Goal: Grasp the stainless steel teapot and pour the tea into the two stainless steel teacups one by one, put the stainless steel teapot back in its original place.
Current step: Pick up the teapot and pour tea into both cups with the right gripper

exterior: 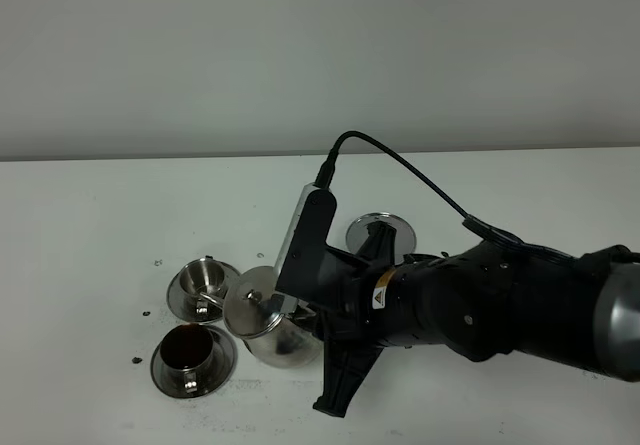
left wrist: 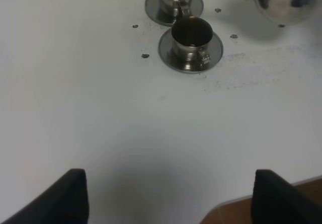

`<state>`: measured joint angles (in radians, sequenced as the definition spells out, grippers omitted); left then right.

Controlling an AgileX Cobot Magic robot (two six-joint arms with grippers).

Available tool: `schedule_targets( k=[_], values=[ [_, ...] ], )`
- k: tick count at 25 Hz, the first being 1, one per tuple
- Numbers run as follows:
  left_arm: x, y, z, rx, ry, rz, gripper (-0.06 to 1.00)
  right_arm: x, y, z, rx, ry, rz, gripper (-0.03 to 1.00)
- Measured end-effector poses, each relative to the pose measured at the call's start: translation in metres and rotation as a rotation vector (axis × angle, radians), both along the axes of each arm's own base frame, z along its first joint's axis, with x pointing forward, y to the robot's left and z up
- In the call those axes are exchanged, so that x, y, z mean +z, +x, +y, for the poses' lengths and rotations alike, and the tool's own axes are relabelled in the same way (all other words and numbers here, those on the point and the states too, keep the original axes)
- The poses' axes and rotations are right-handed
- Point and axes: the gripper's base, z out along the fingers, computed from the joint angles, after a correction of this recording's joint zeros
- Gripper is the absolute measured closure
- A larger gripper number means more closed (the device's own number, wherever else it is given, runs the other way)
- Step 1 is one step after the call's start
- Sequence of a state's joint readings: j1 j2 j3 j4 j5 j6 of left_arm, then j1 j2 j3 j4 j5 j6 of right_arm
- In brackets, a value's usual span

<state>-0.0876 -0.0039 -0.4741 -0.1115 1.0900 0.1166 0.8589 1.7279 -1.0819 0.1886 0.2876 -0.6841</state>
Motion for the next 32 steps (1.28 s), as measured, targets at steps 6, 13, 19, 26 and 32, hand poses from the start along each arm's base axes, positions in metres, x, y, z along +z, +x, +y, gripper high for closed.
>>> schedule_targets(
  k=[6,13,19,26,32],
  values=[
    [0.000,0.000,0.000,0.001,-0.001,0.000,0.29,-0.004,-0.006,-0.009,-0.084,0.106,-0.006,0.91],
    [0.000,0.000,0.000,0.001,-0.001,0.000,0.29,-0.011,-0.009,-0.019,-0.186,0.201,-0.027,0.91],
    [0.000,0.000,0.000,0.001,-0.001,0.000,0.29,-0.019,-0.015,-0.034,-0.269,0.257,-0.066,0.91],
    [0.000,0.000,0.000,0.001,-0.001,0.000,0.29,-0.029,-0.020,-0.048,-0.383,0.351,-0.087,0.91],
    [0.000,0.000,0.000,0.001,-0.001,0.000,0.29,-0.032,-0.028,-0.049,-0.432,0.444,-0.103,0.91]
  ],
)
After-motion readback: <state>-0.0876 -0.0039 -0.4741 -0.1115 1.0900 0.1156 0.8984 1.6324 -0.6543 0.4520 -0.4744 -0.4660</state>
